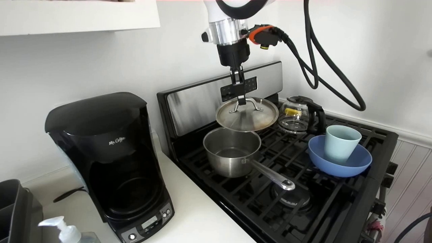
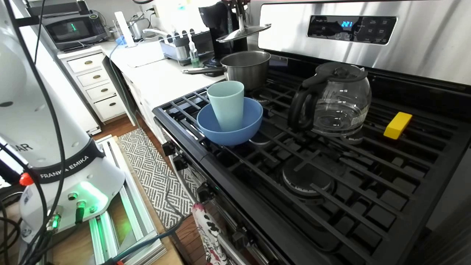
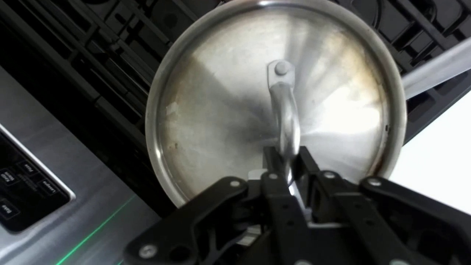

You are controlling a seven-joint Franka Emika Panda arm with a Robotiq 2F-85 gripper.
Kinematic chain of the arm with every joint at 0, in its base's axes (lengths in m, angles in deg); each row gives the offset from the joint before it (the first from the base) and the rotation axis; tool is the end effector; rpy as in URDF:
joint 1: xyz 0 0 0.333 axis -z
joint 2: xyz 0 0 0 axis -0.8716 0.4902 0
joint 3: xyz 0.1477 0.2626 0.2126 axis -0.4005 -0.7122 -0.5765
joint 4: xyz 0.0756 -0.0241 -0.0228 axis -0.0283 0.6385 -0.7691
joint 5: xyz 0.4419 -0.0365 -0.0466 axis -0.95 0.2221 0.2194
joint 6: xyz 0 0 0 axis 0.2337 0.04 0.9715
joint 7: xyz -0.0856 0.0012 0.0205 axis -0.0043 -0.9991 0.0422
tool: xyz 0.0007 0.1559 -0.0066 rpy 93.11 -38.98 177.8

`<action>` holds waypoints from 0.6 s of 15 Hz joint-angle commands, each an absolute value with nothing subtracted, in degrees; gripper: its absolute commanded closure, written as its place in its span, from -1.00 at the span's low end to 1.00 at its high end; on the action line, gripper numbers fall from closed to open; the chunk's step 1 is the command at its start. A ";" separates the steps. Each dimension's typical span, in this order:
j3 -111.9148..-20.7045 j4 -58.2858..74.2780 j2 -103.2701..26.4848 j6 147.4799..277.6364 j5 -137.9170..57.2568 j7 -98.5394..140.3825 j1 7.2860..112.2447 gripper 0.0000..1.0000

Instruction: Put the silver lid on the silver pot

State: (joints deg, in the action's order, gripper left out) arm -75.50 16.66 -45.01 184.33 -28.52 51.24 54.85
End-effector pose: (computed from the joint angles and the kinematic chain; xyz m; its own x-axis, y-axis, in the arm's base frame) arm 0.6537 0.0925 0.4440 0.7475 0.6409 -0.1747 0.6639 -0.7299 0.1629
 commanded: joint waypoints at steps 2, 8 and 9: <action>-76.36 14.48 -41.99 185.73 -27.86 54.70 55.02 0.93; -77.59 9.26 -35.01 185.33 -28.09 63.44 55.11 0.93; -77.69 8.52 -34.02 185.27 -28.18 64.21 55.05 0.93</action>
